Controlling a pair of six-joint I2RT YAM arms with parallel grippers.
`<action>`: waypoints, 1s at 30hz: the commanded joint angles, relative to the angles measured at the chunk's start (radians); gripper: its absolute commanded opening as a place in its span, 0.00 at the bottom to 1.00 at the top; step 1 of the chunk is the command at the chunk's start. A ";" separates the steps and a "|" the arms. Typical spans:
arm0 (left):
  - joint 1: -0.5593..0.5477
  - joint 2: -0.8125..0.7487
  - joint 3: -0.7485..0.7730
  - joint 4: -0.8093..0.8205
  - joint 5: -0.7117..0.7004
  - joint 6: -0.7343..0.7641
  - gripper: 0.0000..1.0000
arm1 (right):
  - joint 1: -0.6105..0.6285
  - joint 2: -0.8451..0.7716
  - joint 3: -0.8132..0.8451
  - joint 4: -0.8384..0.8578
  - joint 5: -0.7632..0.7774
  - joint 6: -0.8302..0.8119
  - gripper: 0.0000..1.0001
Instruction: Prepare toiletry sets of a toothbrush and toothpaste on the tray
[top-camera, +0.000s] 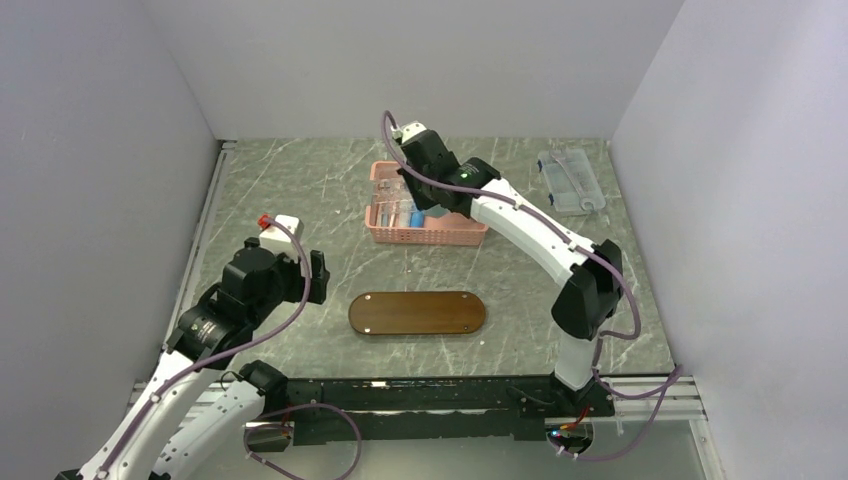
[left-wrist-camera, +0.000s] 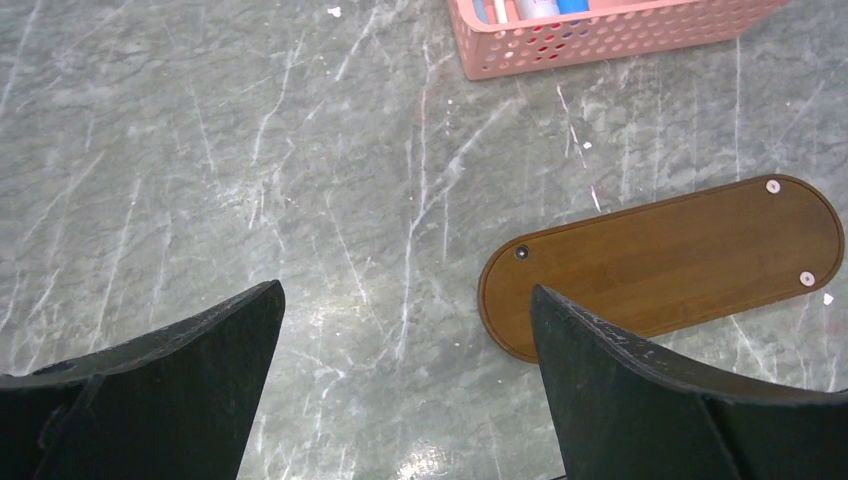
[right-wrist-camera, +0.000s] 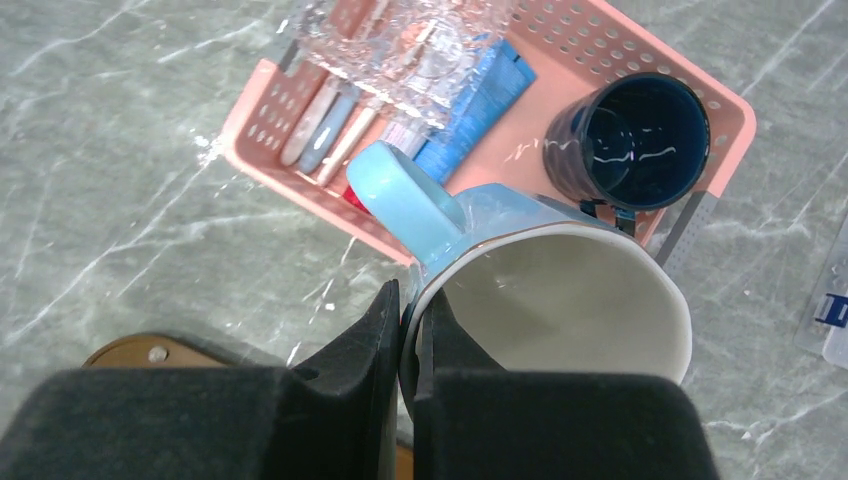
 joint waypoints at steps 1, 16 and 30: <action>0.008 -0.029 0.004 0.012 -0.068 -0.003 0.99 | 0.028 -0.099 -0.015 0.023 -0.036 -0.050 0.00; 0.023 -0.074 0.007 -0.030 -0.216 -0.060 0.99 | 0.207 -0.256 -0.204 0.051 -0.249 -0.143 0.00; 0.037 -0.189 0.011 -0.086 -0.438 -0.137 0.99 | 0.412 -0.244 -0.311 0.134 -0.246 -0.134 0.00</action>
